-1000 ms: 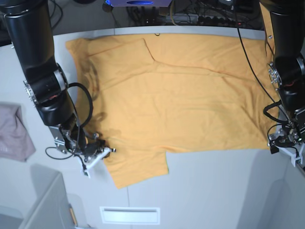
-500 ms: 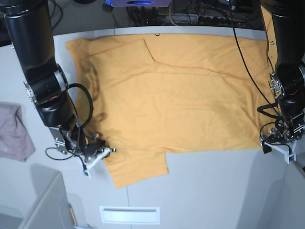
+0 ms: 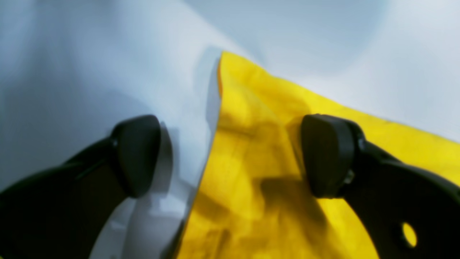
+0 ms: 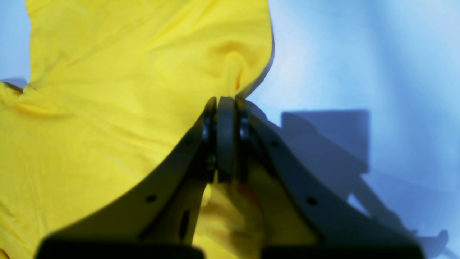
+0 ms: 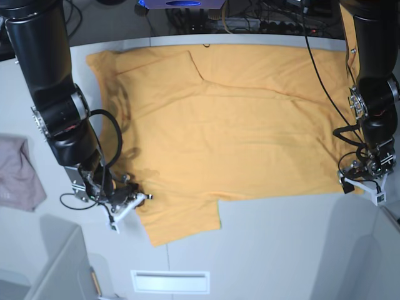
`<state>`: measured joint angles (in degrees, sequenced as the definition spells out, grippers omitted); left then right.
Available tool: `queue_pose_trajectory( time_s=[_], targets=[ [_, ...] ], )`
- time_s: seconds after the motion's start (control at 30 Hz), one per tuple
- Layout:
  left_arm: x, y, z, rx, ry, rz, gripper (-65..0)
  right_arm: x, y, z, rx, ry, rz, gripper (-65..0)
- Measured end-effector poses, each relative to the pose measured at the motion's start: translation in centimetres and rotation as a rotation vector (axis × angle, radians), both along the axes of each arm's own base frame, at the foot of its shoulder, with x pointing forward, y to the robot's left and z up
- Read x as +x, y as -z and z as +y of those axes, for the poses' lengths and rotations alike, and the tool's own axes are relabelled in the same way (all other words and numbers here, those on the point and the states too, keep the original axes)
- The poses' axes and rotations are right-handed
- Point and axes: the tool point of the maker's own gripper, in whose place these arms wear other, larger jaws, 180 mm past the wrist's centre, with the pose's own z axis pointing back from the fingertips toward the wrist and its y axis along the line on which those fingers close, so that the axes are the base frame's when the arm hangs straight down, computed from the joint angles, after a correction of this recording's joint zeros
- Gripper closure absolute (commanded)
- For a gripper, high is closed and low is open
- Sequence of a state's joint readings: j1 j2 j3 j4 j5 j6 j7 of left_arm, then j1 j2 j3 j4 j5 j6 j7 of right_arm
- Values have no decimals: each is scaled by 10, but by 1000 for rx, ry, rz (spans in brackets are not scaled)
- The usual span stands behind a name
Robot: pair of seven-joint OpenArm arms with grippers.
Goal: Fold the T-shirt properly
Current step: 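Grasp the hem corners with the left and right grippers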
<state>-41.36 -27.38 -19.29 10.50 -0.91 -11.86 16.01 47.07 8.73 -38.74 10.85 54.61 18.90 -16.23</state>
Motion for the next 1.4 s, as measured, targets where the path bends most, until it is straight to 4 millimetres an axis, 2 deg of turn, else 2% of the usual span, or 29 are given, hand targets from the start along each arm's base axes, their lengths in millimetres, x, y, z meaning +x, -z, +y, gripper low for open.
queue_pose_trajectory(
  time_s=[0.17,0.3,0.37,0.5,0.57,0.6,0.63,0.7,0.77,0.8,0.93,1.13,1.23,1.4],
  targets=[
    [-12,-5,7,56,29,20,-587,0,0,0,-1,1,0,0],
    [-21,-19,7,55,15,39,-587,-1,1,2,6,2,-1,0],
    [-11,-40,-2,0,15,-32,-587,-1,2,2,7,2,-2,0],
    [17,-104,-18,8,74,-186,-586,-1,2,11,18,-4,-6,0],
    [13,-116,-25,34,108,-188,-569,-2,2,13,21,-5,-5,0],
    [6,-110,-26,38,114,-164,-535,-3,3,14,23,-5,-5,0],
    [-2,-100,-29,33,117,-133,-471,-2,3,14,27,-1,-9,0],
    [-23,-70,-37,5,113,-53,-257,-3,3,13,26,-2,-8,0],
    [-38,-51,-42,-44,92,-30,-26,-3,3,14,27,-2,-8,0],
    [-41,-49,-40,-55,69,-40,0,-3,4,14,26,-2,-8,0],
    [-45,-54,-23,-55,12,-64,0,-3,4,12,28,-3,-10,0],
    [-66,-7,-25,-88,-12,36,0,-4,4,12,28,-3,-8,0],
    [-71,-4,-17,-39,-8,50,0,-4,4,12,28,-4,-8,0],
    [-82,-2,-18,-6,8,45,0,-3,4,12,28,-4,-9,0]
  ],
)
